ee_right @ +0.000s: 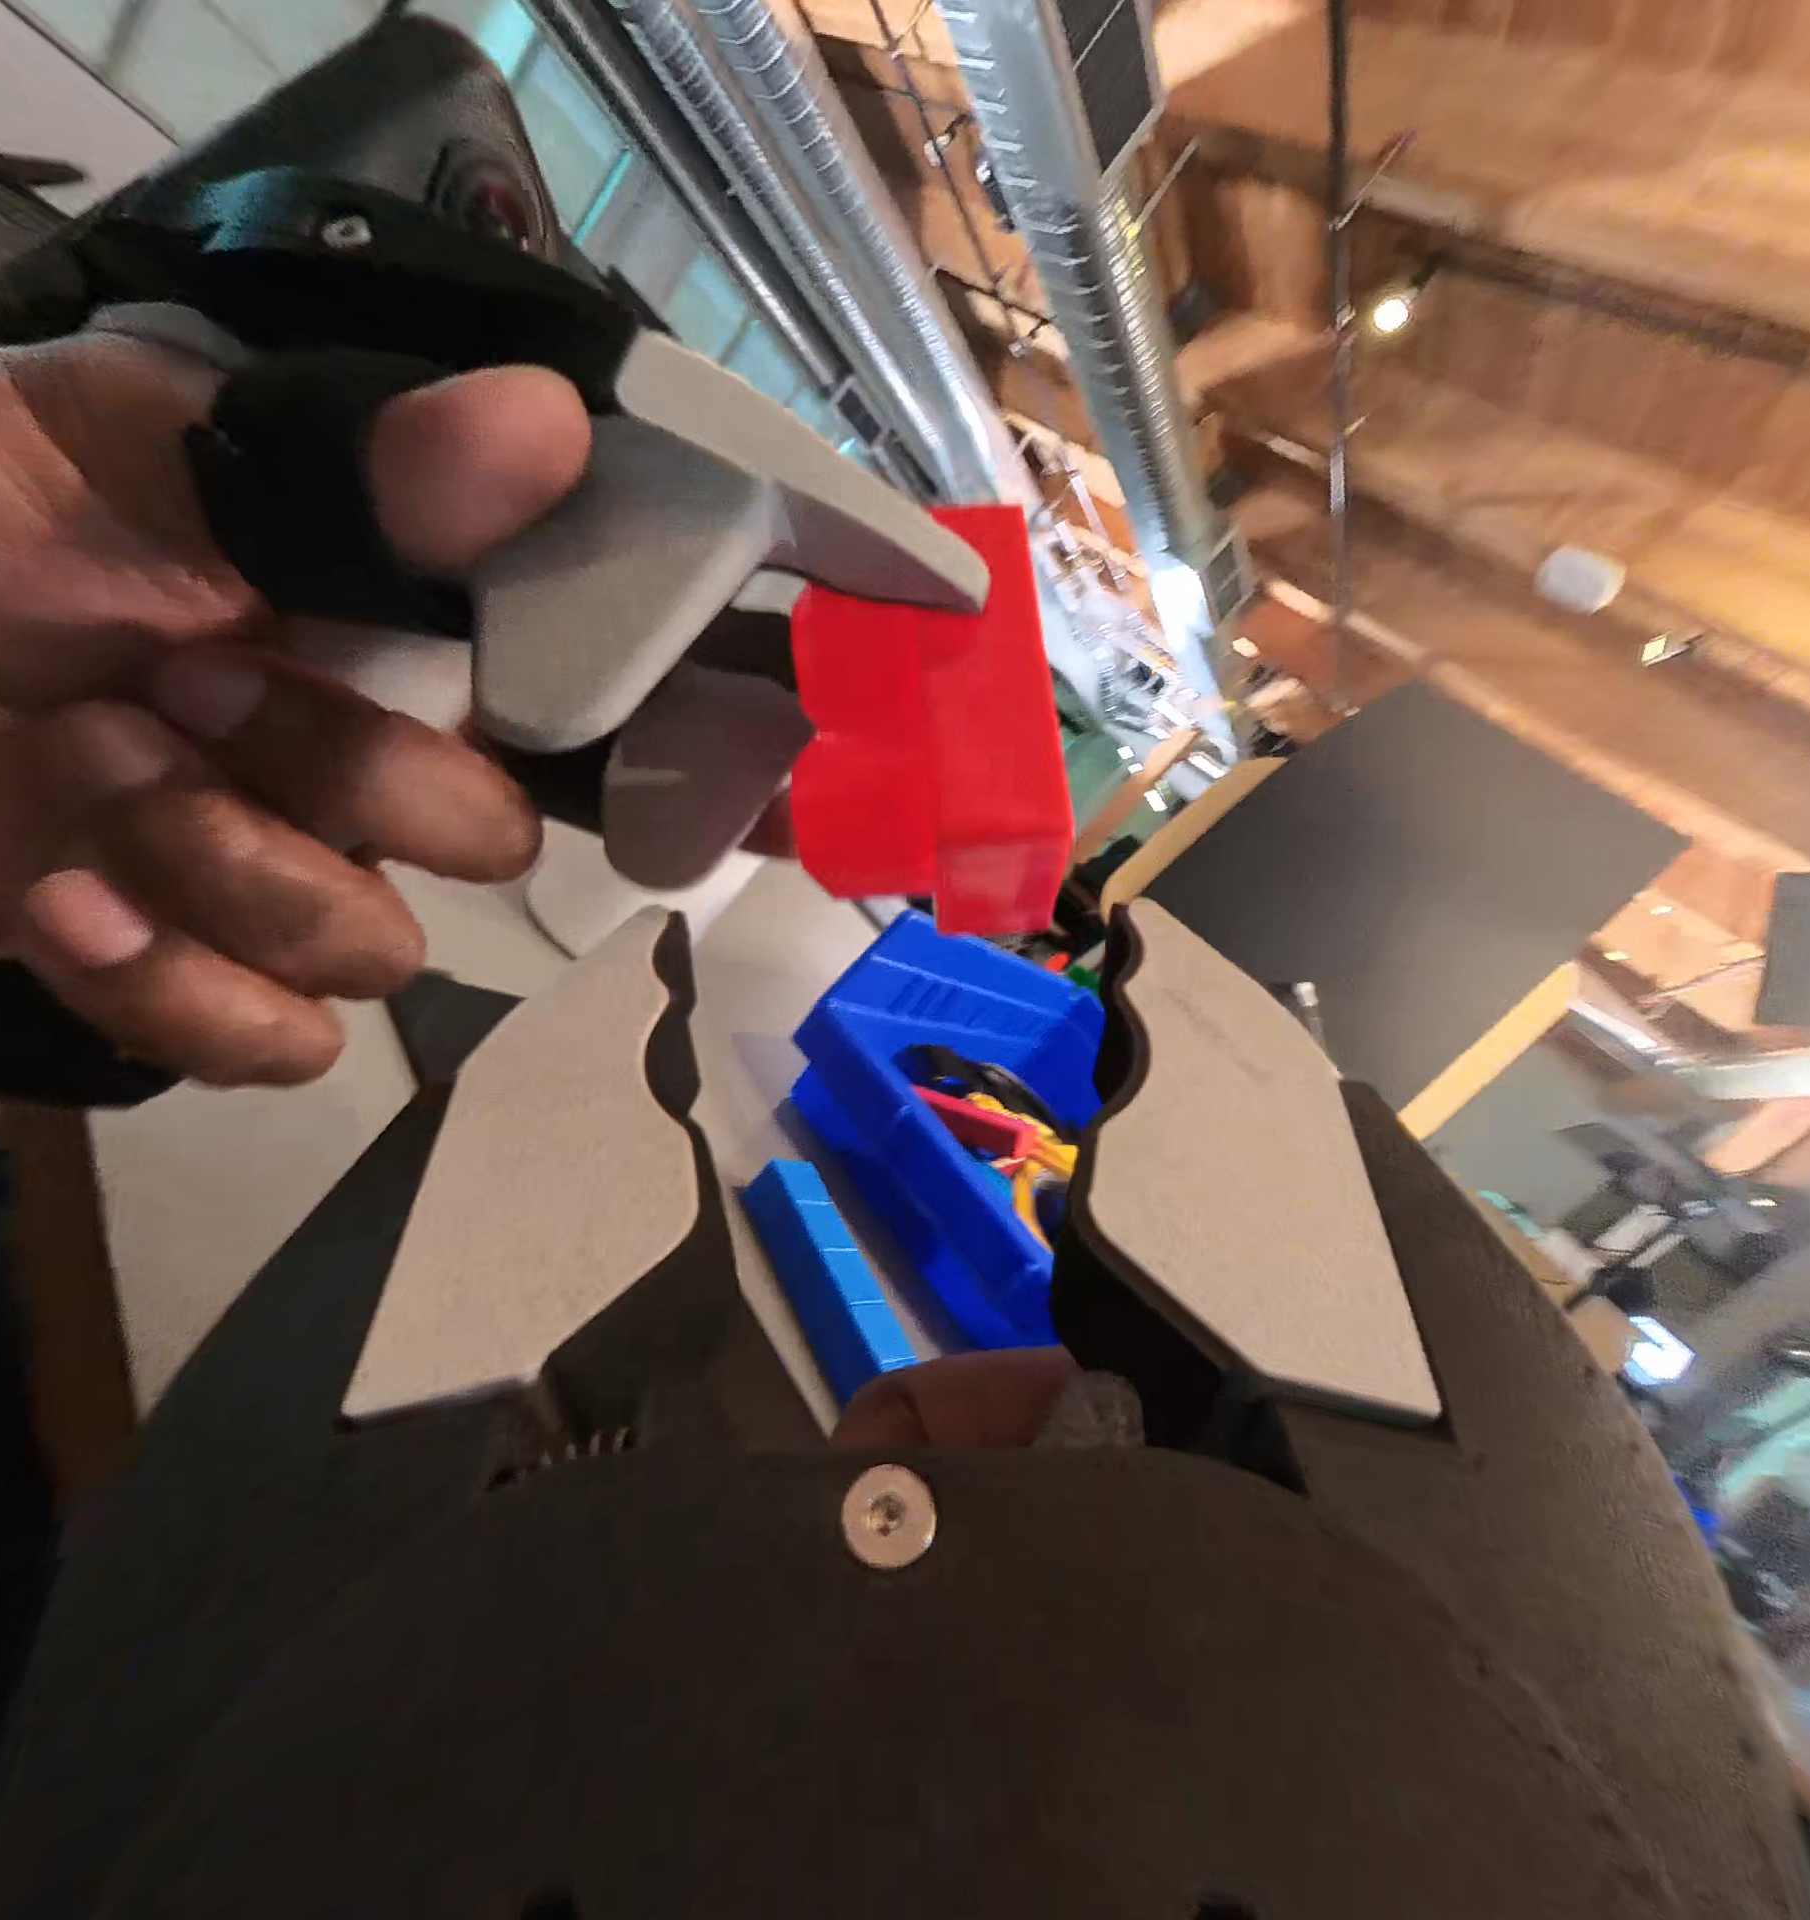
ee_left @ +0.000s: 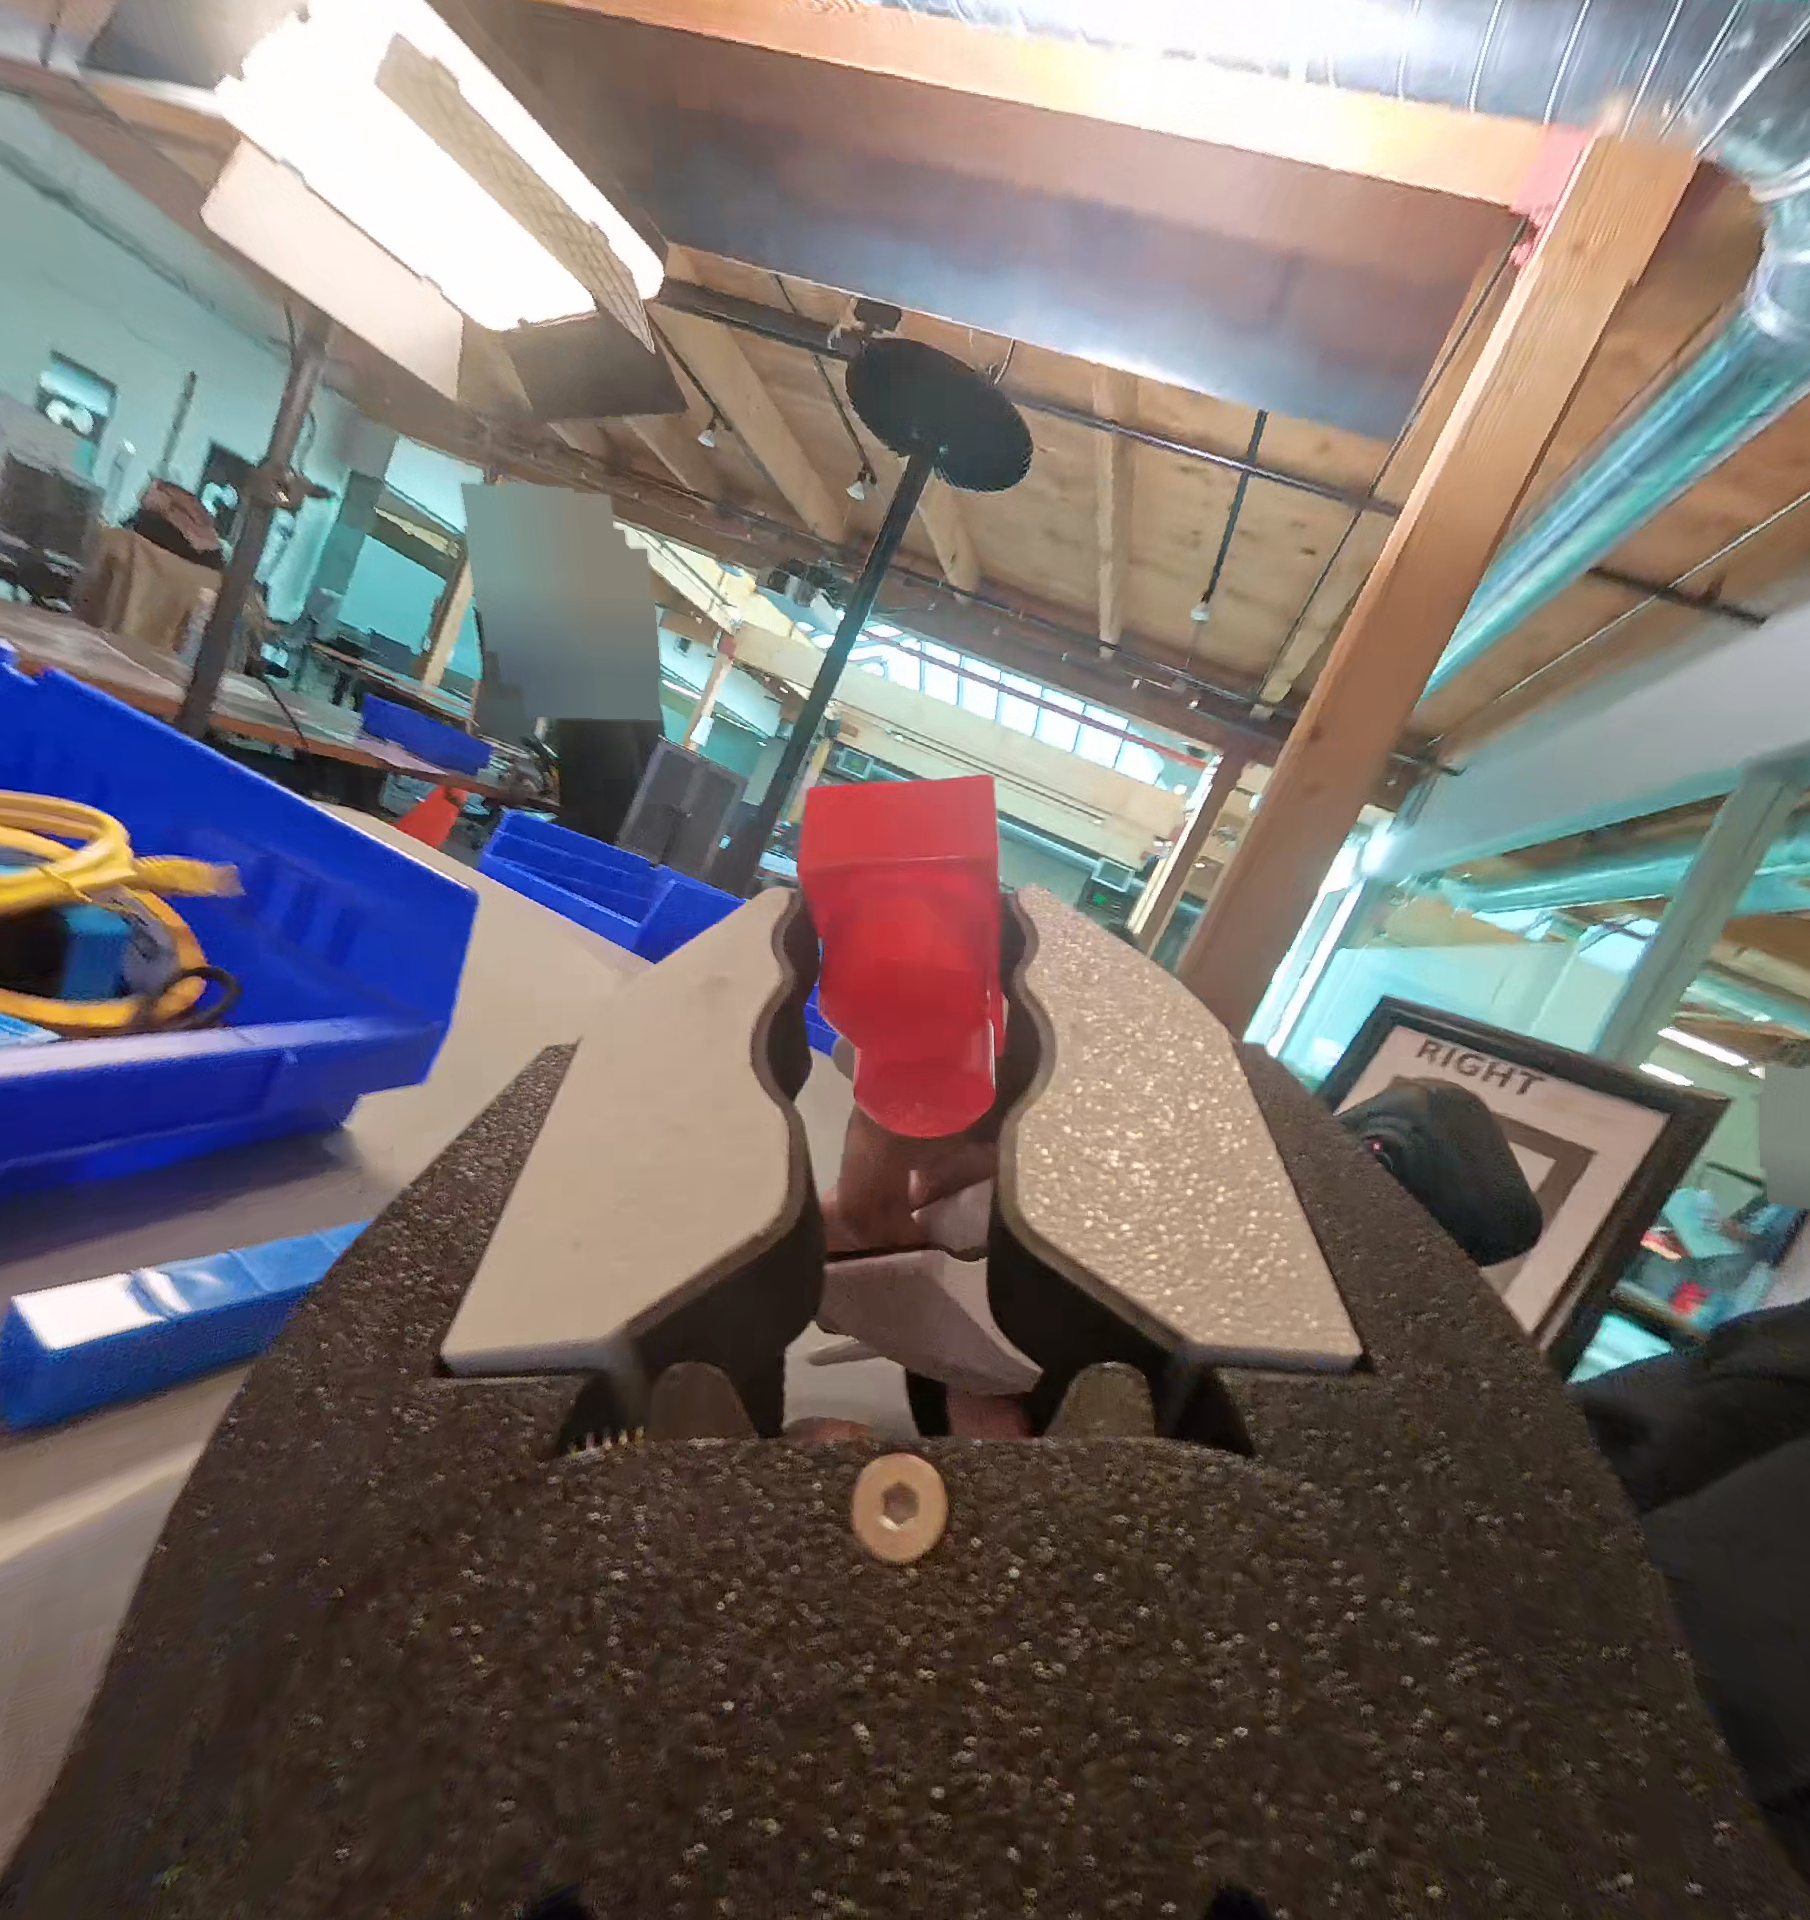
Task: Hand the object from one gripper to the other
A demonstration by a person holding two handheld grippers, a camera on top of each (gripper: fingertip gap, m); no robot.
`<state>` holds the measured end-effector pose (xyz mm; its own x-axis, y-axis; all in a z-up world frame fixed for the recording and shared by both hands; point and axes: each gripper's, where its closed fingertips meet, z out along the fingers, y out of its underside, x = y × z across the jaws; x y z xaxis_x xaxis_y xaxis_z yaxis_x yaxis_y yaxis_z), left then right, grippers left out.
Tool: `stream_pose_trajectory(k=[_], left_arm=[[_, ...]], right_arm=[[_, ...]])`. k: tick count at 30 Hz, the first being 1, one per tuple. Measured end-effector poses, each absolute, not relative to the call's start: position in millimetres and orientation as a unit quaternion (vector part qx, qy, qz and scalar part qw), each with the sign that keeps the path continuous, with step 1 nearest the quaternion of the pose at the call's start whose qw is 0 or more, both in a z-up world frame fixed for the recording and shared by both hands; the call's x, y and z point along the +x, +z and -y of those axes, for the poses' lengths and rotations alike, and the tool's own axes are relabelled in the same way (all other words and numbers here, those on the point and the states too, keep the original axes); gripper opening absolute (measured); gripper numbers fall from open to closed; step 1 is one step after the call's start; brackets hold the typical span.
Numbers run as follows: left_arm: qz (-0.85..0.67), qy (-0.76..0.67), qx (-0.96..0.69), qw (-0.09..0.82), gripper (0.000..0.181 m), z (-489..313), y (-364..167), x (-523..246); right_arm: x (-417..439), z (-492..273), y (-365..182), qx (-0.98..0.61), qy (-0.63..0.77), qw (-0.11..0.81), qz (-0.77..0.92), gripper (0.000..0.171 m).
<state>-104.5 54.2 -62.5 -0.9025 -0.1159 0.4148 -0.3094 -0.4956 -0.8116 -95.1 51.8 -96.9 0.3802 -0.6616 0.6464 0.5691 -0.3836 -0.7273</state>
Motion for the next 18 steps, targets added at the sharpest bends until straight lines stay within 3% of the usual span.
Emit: stream_pose_trajectory(k=[3, 5, 8, 12, 18], left_arm=[[0.505, 0.829, 0.220, 0.100, 0.034, -42, -73, -108], [0.508, 0.827, 0.213, 0.112, 0.034, -38, -75, -110], [0.523, 0.831, 0.166, 0.092, 0.039, -39, -73, -116], [0.579, 0.808, 0.105, -0.018, 0.066, -46, -80, -116], [0.655, 0.724, -0.003, -0.217, 0.068, -50, -98, -118]], right_arm=[[-95, -47, -91, -0.593, -0.594, 0.542, -0.043, 0.072], [-95, -43, -89, -0.587, -0.602, 0.540, -0.041, 0.050], [-92, -40, -91, -0.605, -0.565, 0.559, -0.049, 0.049], [-92, -36, -93, -0.629, -0.452, 0.629, -0.067, 0.049], [-97, -37, -118, -0.684, -0.300, 0.663, -0.052, 0.050]])
